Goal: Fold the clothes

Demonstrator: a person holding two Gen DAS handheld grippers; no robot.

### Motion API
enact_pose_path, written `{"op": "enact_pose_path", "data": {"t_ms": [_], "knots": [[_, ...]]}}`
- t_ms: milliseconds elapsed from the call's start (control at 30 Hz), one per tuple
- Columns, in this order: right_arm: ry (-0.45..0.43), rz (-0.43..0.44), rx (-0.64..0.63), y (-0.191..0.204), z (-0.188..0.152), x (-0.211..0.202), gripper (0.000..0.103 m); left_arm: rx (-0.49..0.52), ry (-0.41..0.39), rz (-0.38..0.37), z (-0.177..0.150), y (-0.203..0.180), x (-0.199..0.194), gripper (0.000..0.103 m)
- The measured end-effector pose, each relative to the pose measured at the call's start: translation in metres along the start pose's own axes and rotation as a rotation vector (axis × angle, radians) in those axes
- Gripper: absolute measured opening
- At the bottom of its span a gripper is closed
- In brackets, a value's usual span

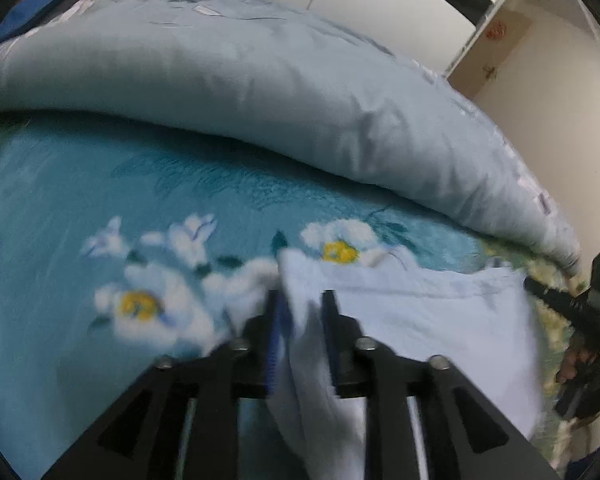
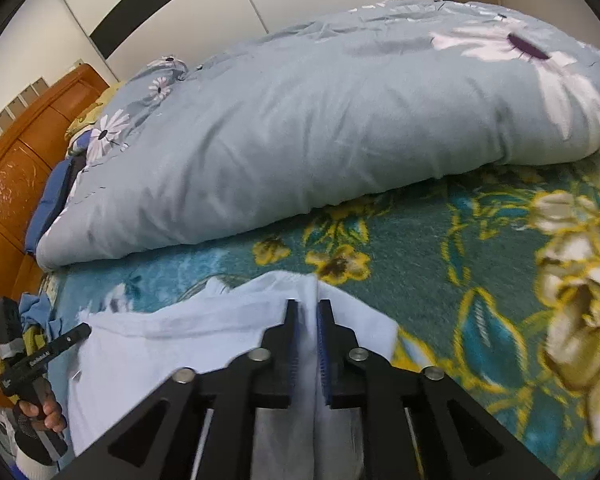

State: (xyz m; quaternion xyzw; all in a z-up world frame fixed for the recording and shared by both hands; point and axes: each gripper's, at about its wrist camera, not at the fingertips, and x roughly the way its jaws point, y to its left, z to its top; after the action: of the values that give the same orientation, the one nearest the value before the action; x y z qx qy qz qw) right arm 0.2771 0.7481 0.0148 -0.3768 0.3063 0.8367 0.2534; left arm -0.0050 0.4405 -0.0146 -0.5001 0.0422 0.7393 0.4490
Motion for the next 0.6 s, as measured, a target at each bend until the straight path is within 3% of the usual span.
{"op": "enact_pose_path", "data": {"t_ms": [33,133,367,467,600], "knots": [[-0.008,0.006,-0.009,0.000,-0.007,-0.013,0.037,-0.015,-0.008,-0.010,-0.008,0.002,-0.010,0.036],[-0.024,0.036,-0.026,-0.006,-0.040,-0.050,0.044,-0.051,-0.028,-0.028,-0.045,0.006,-0.041,0.043],[0.012,0.177,0.110,-0.035,-0.160,-0.103,0.046,-0.165,0.019,-0.055,-0.141,0.019,-0.081,0.043],[0.025,0.242,0.209,-0.044,-0.185,-0.106,0.046,-0.202,0.012,-0.109,-0.163,0.011,-0.089,0.044],[0.011,0.264,0.270,-0.039,-0.187,-0.095,0.047,-0.291,0.003,-0.138,-0.168,-0.005,-0.076,0.045]]}}
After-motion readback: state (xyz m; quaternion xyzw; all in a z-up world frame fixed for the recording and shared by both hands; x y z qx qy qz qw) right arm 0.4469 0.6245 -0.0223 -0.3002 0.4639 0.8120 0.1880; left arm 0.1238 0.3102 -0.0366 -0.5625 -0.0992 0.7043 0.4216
